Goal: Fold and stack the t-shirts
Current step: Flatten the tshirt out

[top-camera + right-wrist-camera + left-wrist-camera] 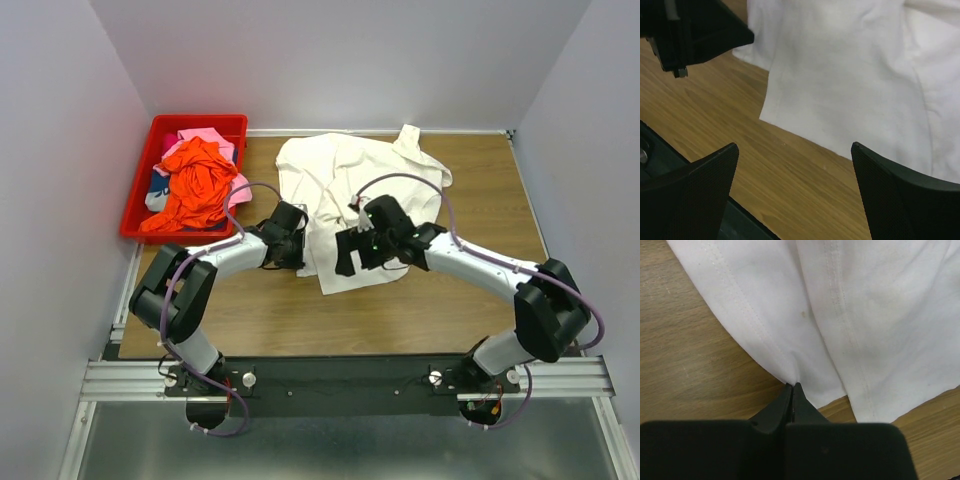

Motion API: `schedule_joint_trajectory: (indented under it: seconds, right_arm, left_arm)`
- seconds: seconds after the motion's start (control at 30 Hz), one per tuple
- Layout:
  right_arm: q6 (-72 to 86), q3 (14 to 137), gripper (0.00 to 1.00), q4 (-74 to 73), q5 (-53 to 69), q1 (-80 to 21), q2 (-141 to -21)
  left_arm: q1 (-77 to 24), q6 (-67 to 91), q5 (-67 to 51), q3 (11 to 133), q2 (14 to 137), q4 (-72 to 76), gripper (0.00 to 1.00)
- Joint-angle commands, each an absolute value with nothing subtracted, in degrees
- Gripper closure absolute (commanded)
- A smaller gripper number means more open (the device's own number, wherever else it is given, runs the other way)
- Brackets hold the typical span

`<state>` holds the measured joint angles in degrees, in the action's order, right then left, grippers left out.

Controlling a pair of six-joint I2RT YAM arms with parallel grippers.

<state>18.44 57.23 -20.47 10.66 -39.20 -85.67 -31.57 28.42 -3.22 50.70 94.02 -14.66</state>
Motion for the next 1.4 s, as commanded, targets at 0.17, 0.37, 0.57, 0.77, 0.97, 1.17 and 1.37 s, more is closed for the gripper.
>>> schedule_joint_trajectory:
  seconds: [0.17,0.37,0.57,0.77,0.97,1.17,1.37]
  right_arm:
    - [21.0,58.97,0.02,-19.78,0.98,-51.31,-95.43]
    - [21.97,59.33,0.06,-19.25,-5.43,-53.09,-98.87]
    - [20.4,61.35,0.1,-18.72,-10.71,-55.63,-100.2]
    - [18.9,62.22,0.17,-17.14,-10.11,-57.21,-101.42]
    - [17.67,63.11,0.31,-16.44,-8.88,-58.97,-103.88]
    - [17.31,62.58,0.51,-16.08,-8.96,-59.15,-105.99]
    - [19.07,60.91,0.66,-16.17,-12.82,-59.06,-106.09]
  left_arm:
    - [-30.85,29.09,-2.02,49.66,89.4,-17.58,1.0]
    - [-30.67,29.27,-3.43,48.87,87.81,-17.14,1.0]
    - [-30.59,29.97,-3.78,48.16,86.13,-16.61,1.0]
    - [-30.59,30.06,-3.96,47.64,85.96,-16.79,1.0]
    - [-30.59,30.06,-3.87,47.46,86.13,-16.61,1.0]
    - [-30.59,30.41,-3.69,46.85,85.61,-16.35,1.0]
    - [-30.06,30.5,-3.52,46.41,85.78,-15.91,1.0]
